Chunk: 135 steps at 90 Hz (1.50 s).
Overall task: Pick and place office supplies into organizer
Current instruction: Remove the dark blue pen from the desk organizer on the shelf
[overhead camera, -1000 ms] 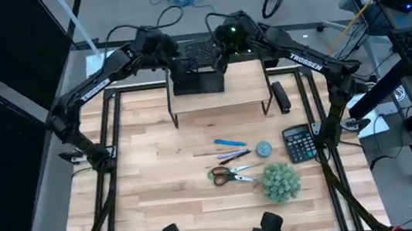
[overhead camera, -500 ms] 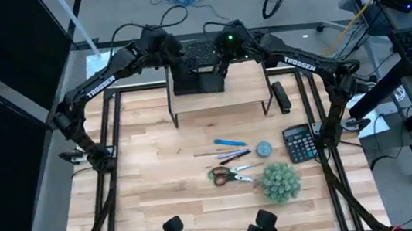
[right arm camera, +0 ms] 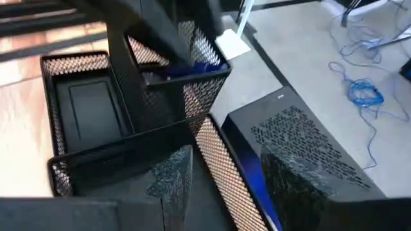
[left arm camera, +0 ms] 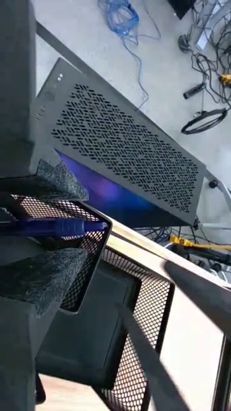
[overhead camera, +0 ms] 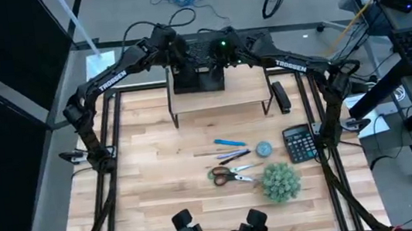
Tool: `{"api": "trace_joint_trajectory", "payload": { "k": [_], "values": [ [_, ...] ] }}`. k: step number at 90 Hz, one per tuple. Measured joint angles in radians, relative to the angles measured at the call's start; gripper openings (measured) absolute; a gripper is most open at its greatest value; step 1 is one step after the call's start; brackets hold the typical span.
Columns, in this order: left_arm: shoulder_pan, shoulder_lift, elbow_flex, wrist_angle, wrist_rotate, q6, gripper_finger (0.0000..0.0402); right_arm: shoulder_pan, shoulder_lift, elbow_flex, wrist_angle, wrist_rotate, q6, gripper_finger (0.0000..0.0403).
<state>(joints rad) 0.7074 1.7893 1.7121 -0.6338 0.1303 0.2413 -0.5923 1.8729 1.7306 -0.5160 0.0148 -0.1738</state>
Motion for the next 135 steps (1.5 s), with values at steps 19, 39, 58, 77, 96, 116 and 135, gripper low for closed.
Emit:
{"api": "trace_joint_trajectory", "payload": {
  "k": [19,39,58,77,96,116,135],
  "values": [
    [-0.001,-0.007,0.0,-0.057,0.009,0.003,0.012,0.012,0.025,0.0,0.045,-0.042,-0.002,0.0169],
    [-0.001,-0.007,0.001,-0.08,0.039,0.021,0.012,0.017,0.031,0.0,0.064,-0.046,-0.001,0.0169],
    [-0.001,-0.006,0.0,-0.085,0.042,0.027,0.012,0.033,0.048,0.001,0.093,-0.047,-0.019,0.0169],
    [-0.012,-0.006,-0.001,-0.103,0.048,0.03,0.012,0.043,0.083,0.001,0.134,-0.042,-0.054,0.0169],
    [-0.015,-0.006,-0.001,-0.125,0.05,0.056,0.012,0.045,0.085,0.001,0.15,-0.045,-0.055,0.0169],
    [-0.015,-0.005,-0.002,-0.126,0.057,0.056,0.012,0.049,0.085,0.001,0.154,-0.044,-0.066,0.0169],
    [-0.016,-0.005,-0.003,-0.123,0.062,0.054,0.0117,0.057,0.085,0.001,0.158,-0.04,-0.083,0.0169]
  ]
}}
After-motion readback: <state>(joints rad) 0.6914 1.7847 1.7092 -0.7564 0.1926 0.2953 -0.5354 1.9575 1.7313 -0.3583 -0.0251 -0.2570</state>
